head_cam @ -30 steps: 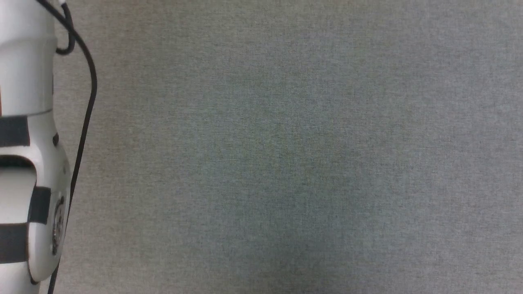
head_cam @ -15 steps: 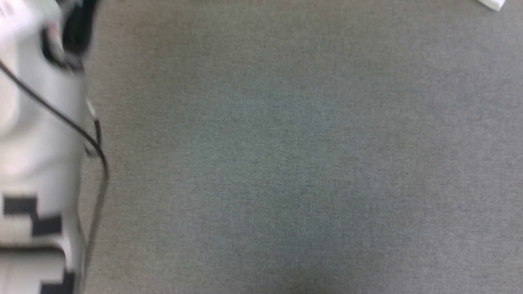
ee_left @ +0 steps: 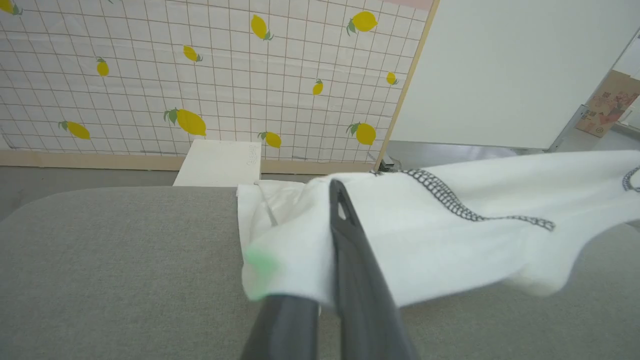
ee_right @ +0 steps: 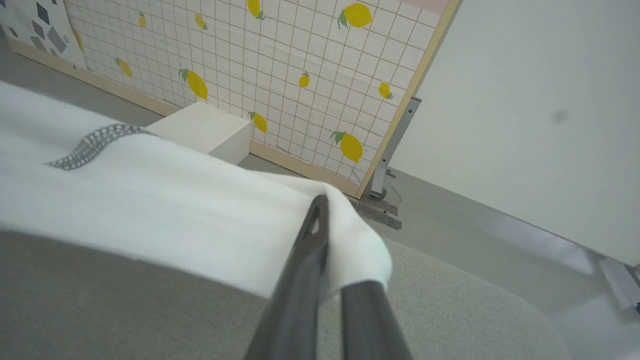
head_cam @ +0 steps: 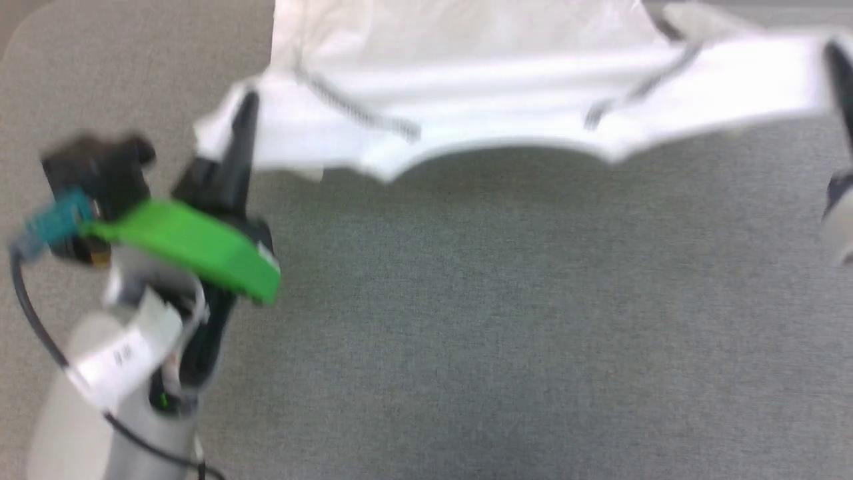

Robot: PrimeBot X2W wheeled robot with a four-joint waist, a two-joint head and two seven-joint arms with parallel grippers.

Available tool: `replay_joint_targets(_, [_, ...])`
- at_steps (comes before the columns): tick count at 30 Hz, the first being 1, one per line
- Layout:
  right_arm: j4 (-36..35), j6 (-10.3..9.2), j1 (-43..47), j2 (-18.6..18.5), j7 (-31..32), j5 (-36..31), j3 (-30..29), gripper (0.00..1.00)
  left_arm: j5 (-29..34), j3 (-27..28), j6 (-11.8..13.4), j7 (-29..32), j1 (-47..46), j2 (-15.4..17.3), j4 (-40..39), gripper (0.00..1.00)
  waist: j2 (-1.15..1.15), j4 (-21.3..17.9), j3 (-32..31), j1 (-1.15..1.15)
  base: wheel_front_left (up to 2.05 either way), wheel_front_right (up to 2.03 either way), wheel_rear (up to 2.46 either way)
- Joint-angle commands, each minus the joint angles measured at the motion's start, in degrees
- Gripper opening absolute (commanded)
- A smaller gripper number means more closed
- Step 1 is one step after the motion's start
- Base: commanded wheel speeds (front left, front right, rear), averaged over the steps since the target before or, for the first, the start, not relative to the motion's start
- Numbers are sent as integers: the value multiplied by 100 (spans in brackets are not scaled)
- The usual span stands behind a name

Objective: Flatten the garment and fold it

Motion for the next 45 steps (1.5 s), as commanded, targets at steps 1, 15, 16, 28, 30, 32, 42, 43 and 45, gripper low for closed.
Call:
replay_joint_targets(1, [-117,-15,300,99,29,-40,-188,0,33,87,138,-87,301,41,-77,0,0,-54,-109,1,0,0,0])
replay_joint_targets(15, [-386,-15,2383,1029,-128,-149,-586,0,160,-139,459,-468,2249,-86,201,0,0,-160,-611,1,0,0,0])
replay_joint_targets(16, [-365,-15,2510,1077,-141,-145,-567,0,130,-152,480,-494,2381,-122,239,0,0,-170,-651,1,0,0,0])
replay_joint_targets(28, [-107,-15,3712,1436,-183,-5,-446,0,-258,-281,530,-391,3507,-238,528,0,0,-229,-1254,1,0,0,0])
replay_joint_targets(30, [-95,-15,3886,1452,-116,36,-409,0,-340,-327,508,-252,3658,-203,525,0,0,-223,-1336,1,0,0,0])
replay_joint_targets(32, [-110,-15,4023,1475,-50,43,-403,0,-403,-357,501,-132,3792,-163,501,0,0,-228,-1395,1,0,0,0])
replay_joint_targets(42, [-119,-15,4581,1616,242,84,-370,0,-526,-470,502,139,4107,-69,420,0,0,-185,-1441,1,0,0,0])
replay_joint_targets(43, [-109,-15,4604,1613,252,65,-362,0,-531,-479,498,136,4103,-75,423,0,0,-179,-1413,1,0,0,0])
replay_joint_targets(45, [-81,-15,4615,1619,230,46,-344,0,-534,-483,489,102,4072,-92,469,0,0,-166,-1374,1,0,0,0])
